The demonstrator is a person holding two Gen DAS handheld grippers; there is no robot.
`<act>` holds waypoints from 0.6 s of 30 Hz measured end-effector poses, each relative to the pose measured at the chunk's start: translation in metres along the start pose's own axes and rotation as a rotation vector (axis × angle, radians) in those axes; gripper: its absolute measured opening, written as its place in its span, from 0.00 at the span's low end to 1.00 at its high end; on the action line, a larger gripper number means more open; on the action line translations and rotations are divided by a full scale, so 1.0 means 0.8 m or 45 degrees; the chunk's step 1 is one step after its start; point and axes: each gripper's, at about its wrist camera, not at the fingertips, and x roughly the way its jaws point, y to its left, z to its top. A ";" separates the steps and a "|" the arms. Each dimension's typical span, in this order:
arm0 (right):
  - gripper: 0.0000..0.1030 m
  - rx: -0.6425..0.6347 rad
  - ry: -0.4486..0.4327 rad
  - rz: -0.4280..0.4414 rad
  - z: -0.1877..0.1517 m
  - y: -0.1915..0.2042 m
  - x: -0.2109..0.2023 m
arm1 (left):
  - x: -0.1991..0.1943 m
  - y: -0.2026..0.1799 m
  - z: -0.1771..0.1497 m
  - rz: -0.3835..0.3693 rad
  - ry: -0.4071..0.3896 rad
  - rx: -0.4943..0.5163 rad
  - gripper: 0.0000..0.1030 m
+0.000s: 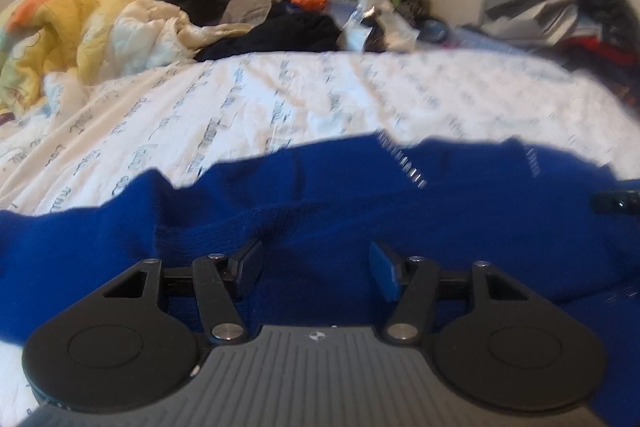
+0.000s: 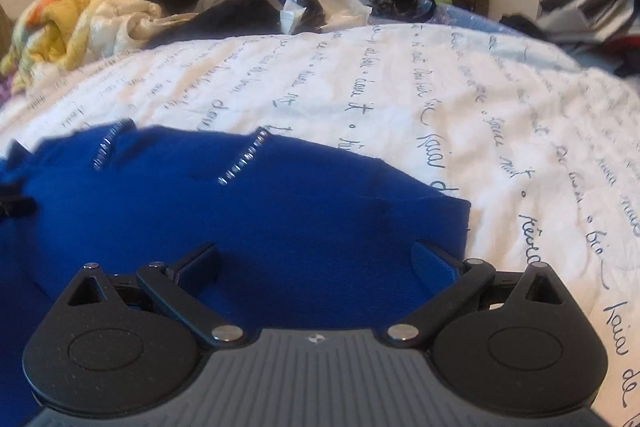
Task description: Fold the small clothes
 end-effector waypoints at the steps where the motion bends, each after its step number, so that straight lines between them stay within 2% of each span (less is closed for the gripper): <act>1: 1.00 0.059 -0.067 0.045 0.005 -0.014 -0.017 | -0.009 0.002 0.009 -0.013 -0.060 0.014 0.78; 2: 1.00 0.114 -0.124 0.051 0.013 -0.029 -0.027 | -0.013 0.004 0.017 0.010 -0.117 0.043 0.92; 3: 1.00 0.162 -0.130 0.016 0.020 -0.045 -0.027 | -0.012 0.005 0.028 0.062 -0.171 0.077 0.96; 4: 1.00 0.201 -0.089 -0.036 0.027 -0.059 -0.020 | -0.005 0.008 0.038 0.099 -0.195 0.105 0.97; 6: 0.99 0.260 0.061 -0.127 0.035 -0.086 0.005 | 0.024 0.016 0.058 0.129 -0.145 0.127 0.94; 7: 0.92 0.288 0.106 -0.106 0.036 -0.094 0.013 | 0.040 0.020 0.065 0.132 -0.097 0.114 0.90; 9: 0.84 0.262 0.112 -0.034 0.036 -0.092 0.018 | 0.068 0.026 0.070 0.106 -0.030 0.067 0.88; 10: 0.76 0.237 0.117 -0.026 0.038 -0.087 0.019 | 0.078 0.029 0.067 0.075 -0.015 0.041 0.89; 11: 0.64 0.199 0.124 -0.037 0.038 -0.080 0.023 | 0.088 0.029 0.063 0.058 0.007 0.026 0.90; 12: 0.58 0.161 0.120 -0.065 0.038 -0.076 0.026 | 0.099 0.028 0.060 0.067 0.036 0.022 0.90; 13: 0.39 0.133 0.116 -0.092 0.038 -0.074 0.027 | 0.110 0.028 0.054 0.103 0.076 0.016 0.92; 14: 0.06 0.132 0.136 -0.083 0.039 -0.075 0.029 | 0.116 0.032 0.047 0.122 0.070 -0.020 1.00; 16: 0.07 0.120 0.117 -0.063 0.040 -0.073 0.023 | 0.117 0.045 0.046 0.131 0.075 -0.095 1.00; 18: 0.05 0.042 0.016 -0.023 0.043 -0.060 -0.004 | 0.116 0.048 0.048 0.130 0.077 -0.084 1.00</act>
